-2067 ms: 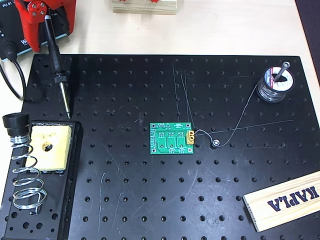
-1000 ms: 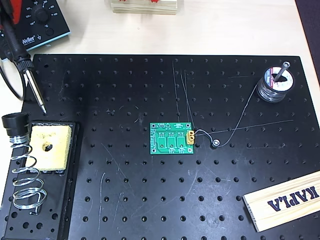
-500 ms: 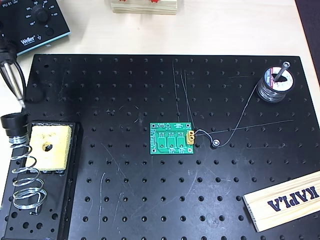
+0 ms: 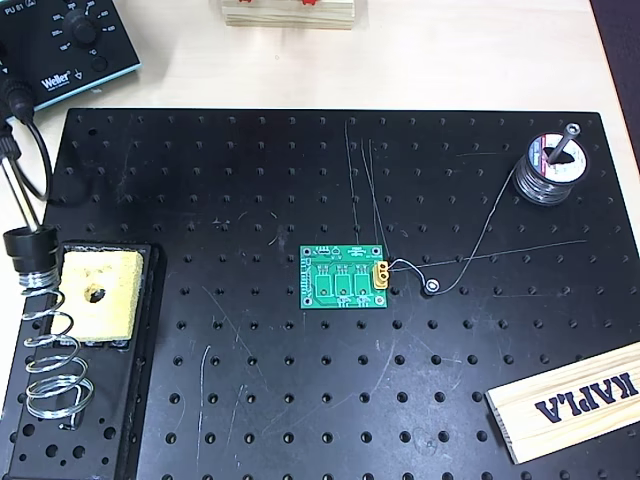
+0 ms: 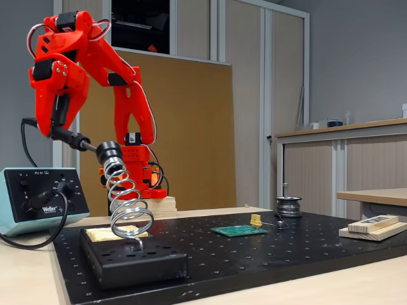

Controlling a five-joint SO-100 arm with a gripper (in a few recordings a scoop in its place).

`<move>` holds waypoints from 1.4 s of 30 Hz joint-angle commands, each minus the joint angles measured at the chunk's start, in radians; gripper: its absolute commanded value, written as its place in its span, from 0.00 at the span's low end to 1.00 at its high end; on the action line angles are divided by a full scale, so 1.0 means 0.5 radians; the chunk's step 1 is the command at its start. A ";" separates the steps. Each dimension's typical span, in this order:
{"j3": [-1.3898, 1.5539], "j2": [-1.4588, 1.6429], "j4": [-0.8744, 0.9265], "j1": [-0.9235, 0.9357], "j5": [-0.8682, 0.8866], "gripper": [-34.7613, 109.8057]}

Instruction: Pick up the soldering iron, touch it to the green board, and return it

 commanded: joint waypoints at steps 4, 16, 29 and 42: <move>-0.383 -0.160 0.071 -0.166 0.126 0.24; -0.746 -0.430 0.199 -0.742 0.638 0.24; -0.770 -0.749 0.083 -0.871 0.684 0.28; 0.202 -0.107 -0.083 -0.724 0.546 0.38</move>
